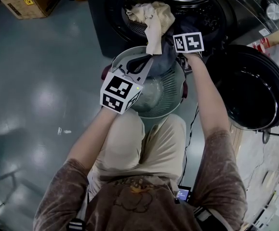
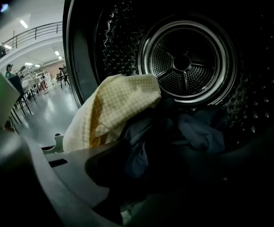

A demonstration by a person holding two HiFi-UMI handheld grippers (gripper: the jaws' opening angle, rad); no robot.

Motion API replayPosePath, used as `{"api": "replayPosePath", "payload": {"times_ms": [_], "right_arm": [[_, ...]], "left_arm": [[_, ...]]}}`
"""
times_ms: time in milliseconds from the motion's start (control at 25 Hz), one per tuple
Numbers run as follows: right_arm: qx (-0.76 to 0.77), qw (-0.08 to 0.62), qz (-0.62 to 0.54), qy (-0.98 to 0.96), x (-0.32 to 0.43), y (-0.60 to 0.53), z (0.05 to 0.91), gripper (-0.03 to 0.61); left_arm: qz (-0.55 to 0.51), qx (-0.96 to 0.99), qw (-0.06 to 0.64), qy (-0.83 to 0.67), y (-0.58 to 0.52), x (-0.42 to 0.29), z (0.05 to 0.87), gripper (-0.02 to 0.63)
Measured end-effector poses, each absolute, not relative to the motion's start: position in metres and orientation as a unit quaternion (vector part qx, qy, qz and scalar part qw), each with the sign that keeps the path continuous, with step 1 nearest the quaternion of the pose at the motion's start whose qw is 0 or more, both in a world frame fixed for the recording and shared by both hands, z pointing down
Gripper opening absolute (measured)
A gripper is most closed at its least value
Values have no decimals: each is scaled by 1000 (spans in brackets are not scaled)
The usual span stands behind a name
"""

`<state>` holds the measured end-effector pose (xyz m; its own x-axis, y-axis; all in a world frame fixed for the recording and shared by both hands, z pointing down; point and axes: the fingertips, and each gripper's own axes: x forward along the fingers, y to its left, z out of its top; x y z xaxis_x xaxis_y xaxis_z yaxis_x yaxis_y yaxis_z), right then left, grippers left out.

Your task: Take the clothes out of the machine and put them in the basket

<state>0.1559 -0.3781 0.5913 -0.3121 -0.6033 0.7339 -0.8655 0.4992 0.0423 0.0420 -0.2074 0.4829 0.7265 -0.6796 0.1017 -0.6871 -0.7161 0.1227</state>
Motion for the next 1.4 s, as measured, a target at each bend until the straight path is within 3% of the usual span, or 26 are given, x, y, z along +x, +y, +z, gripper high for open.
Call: {"api": "replayPosePath", "payload": {"times_ms": [120, 280, 960, 1400], "right_arm": [[463, 345, 196, -792, 154, -370, 584, 74], [450, 336, 180, -808, 148, -355, 563, 61], [373, 306, 127, -867, 112, -229, 504, 58], [328, 315, 148, -878, 85, -146, 532, 58]], "left_arm": [[25, 926, 72, -370, -205, 43, 481, 5], [27, 924, 63, -375, -203, 42, 480, 5], [18, 916, 57, -397, -199, 40, 473, 5], [22, 914, 56, -402, -198, 42, 472, 5]]}}
